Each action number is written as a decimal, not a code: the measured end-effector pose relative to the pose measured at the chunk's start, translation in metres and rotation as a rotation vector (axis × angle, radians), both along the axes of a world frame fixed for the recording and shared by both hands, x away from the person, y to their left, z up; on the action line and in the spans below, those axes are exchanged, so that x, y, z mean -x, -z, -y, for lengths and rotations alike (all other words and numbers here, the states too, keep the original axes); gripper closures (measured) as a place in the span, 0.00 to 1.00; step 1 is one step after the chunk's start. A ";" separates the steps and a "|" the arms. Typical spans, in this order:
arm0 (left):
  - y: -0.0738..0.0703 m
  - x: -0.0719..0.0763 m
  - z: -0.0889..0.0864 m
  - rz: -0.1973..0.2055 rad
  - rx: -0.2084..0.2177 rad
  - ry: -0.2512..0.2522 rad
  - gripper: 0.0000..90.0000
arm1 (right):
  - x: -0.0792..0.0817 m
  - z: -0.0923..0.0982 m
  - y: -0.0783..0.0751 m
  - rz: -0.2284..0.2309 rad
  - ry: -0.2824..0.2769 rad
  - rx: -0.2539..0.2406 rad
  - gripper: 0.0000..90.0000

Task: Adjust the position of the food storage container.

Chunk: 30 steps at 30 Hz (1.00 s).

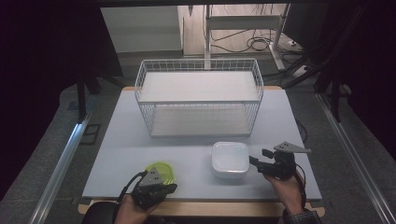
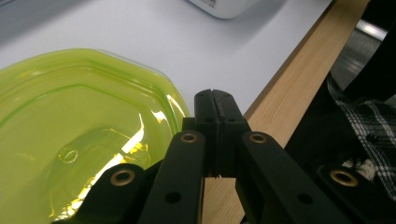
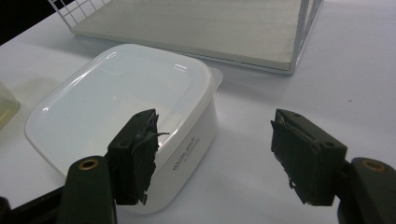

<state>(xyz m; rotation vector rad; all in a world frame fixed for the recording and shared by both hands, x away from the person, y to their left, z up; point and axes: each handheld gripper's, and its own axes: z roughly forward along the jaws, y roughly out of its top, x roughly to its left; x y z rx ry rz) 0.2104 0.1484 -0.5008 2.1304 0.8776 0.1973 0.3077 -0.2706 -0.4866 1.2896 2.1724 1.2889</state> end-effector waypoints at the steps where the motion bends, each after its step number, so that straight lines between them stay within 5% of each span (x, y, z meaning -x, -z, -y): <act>1: 0.000 0.000 0.000 0.000 0.000 0.000 1.00 | 0.000 0.000 0.000 0.000 0.000 0.000 0.36; 30: 0.001 -0.054 -0.075 -0.005 -0.045 -0.242 1.00 | -0.001 0.000 0.001 -0.008 -0.006 0.002 0.36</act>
